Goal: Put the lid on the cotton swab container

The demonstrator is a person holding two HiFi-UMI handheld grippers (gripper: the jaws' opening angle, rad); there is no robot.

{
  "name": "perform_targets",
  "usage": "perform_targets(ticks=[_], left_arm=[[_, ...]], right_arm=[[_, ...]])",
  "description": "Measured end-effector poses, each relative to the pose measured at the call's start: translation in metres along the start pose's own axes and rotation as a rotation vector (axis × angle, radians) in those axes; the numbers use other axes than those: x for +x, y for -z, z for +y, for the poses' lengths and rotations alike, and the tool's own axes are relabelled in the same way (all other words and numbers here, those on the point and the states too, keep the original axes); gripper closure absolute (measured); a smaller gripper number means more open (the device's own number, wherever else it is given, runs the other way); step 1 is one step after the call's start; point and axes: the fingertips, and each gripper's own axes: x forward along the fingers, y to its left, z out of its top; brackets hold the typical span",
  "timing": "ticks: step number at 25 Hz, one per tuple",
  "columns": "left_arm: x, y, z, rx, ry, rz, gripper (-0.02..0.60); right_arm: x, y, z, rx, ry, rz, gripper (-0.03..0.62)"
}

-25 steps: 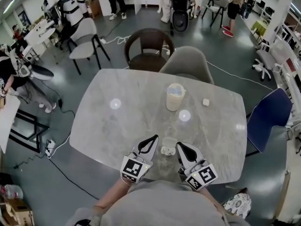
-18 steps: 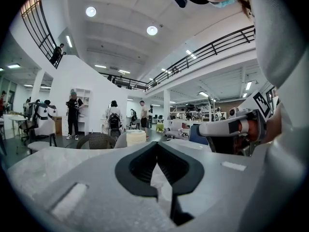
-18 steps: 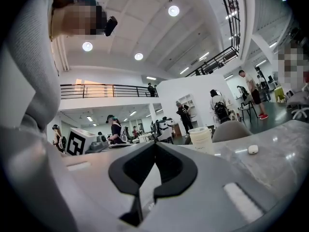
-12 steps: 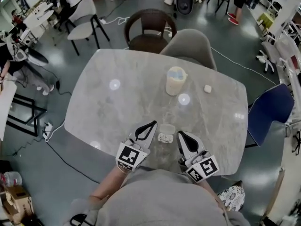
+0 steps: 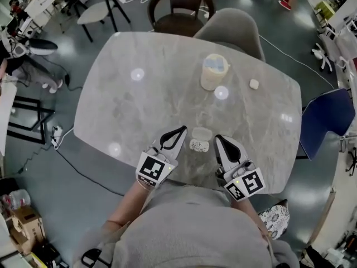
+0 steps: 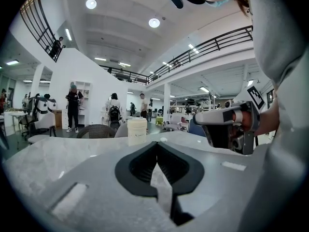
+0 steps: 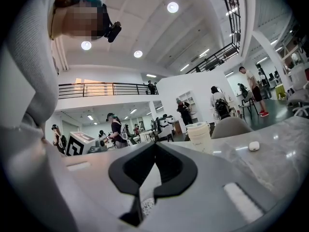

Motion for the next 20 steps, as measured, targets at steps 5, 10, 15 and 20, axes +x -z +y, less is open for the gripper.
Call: perform_targets(ticks=[5, 10, 15, 20], left_arm=[[0.0, 0.013, -0.005, -0.002, 0.038, 0.033, 0.534], [-0.002, 0.025, -0.004, -0.009, 0.042, 0.058, 0.514], [-0.001, 0.037, -0.009, -0.011, 0.087, 0.087, 0.476], [-0.001, 0.051, -0.017, 0.011, 0.114, 0.127, 0.459]], right_arm=[[-0.002, 0.006, -0.002, 0.015, 0.002, 0.016, 0.592], [-0.003, 0.008, 0.003, 0.037, -0.018, 0.015, 0.592], [-0.002, 0.009, 0.004, 0.027, -0.023, 0.025, 0.592], [-0.004, 0.012, 0.003, 0.029, -0.022, 0.041, 0.592]])
